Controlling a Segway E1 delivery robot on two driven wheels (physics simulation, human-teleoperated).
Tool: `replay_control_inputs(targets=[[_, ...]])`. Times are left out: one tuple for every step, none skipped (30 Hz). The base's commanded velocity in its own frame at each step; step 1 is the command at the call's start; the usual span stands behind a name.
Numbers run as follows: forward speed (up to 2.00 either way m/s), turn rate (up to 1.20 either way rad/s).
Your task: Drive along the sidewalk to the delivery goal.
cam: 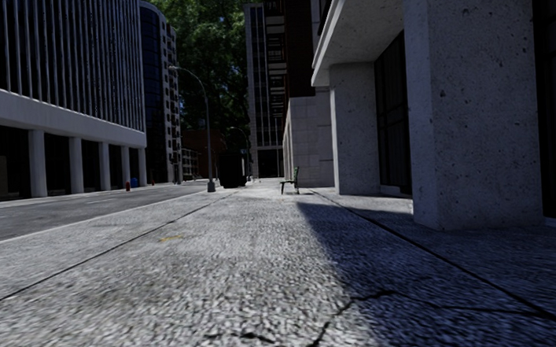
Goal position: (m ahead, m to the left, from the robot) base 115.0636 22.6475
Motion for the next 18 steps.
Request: replay_control_inputs(targets=[[2.00, 0.16], [2.00, 0.16], [2.00, 0.16], [2.00, 0.16], [2.00, 0.16], [2.00, 0.16], [2.00, 0.17], [2.00, 0.17], [2.00, 0.18], [2.00, 0.19], [2.00, 0.19], [2.00, 0.19], [2.00, 0.19], [2.00, 0.19], [2.00, 0.19], [2.00, 0.19], [2.00, 0.19], [2.00, 0.19]])
